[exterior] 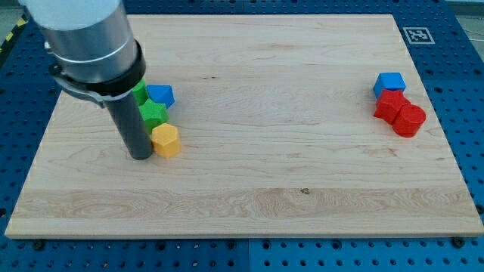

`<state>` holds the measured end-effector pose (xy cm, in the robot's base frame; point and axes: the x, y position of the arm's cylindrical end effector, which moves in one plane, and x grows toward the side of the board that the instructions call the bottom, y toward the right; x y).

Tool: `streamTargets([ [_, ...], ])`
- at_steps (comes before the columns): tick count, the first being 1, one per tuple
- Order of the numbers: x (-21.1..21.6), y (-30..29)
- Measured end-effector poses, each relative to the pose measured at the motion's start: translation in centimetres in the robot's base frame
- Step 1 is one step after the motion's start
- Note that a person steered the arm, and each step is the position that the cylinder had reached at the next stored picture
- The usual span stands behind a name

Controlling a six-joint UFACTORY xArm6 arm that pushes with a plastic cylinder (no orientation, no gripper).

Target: Push the green circle into top of the blue triangle

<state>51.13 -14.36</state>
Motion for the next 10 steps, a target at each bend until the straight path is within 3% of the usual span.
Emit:
streamTargets([
  [3,-0.3,-2.9],
  [10,-8.4,-4.9],
])
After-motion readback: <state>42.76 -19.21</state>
